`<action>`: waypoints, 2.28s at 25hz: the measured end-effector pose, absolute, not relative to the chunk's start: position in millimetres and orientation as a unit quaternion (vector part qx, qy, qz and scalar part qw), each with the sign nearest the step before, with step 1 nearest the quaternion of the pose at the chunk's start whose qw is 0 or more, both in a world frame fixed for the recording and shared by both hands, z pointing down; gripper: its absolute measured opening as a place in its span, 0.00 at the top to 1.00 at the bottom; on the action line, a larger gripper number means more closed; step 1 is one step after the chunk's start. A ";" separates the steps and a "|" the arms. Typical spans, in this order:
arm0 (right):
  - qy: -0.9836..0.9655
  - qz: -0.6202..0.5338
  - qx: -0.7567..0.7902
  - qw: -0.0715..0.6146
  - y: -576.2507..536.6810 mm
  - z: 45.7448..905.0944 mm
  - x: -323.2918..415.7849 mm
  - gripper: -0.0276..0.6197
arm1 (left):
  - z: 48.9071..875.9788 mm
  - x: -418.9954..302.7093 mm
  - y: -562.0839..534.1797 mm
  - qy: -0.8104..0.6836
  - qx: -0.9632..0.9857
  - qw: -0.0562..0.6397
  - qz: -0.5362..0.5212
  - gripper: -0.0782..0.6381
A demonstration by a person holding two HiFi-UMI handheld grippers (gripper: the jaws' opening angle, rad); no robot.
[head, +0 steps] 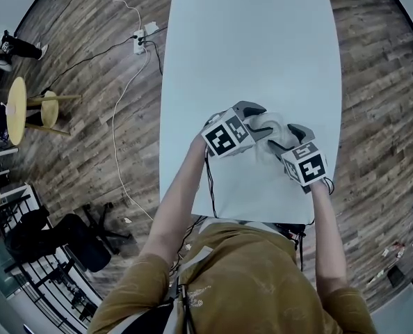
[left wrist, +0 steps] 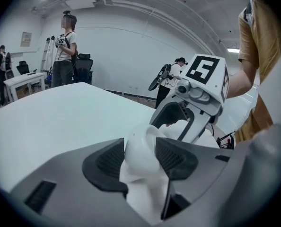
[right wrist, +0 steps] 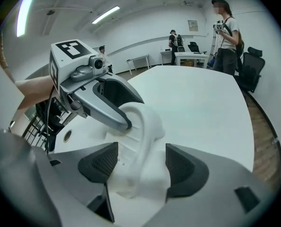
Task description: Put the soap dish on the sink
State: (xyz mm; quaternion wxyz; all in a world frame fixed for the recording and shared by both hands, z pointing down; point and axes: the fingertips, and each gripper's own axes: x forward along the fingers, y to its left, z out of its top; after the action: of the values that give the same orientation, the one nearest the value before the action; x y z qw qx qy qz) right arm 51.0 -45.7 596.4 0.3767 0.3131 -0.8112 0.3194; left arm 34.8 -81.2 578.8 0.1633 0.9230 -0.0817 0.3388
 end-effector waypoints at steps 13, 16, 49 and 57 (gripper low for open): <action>-0.797 0.308 0.354 0.380 -52.4 603.0 78.0 0.49 | 566.9 31.5 -93.7 -0.139 0.921 0.194 0.310 0.59; -0.795 0.303 0.367 0.376 -53.3 602.9 77.7 0.49 | 540.7 20.7 -108.6 -0.209 0.923 0.201 0.254 0.59; -0.814 0.129 0.560 0.087 -1.5 391.5 145.1 0.95 | 394.4 -16.7 -14.8 -0.523 0.844 0.013 0.116 0.88; -0.808 0.100 0.579 0.052 7.2 347.9 162.4 0.95 | 350.9 -25.3 -6.0 -0.557 0.825 0.012 0.094 0.88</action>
State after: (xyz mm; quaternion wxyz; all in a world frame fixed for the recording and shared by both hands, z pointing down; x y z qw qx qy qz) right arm 162.4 7.2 347.9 0.0520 0.5787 -0.8077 0.0998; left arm -25.3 -6.0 350.9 0.0116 0.8254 -0.5566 0.0942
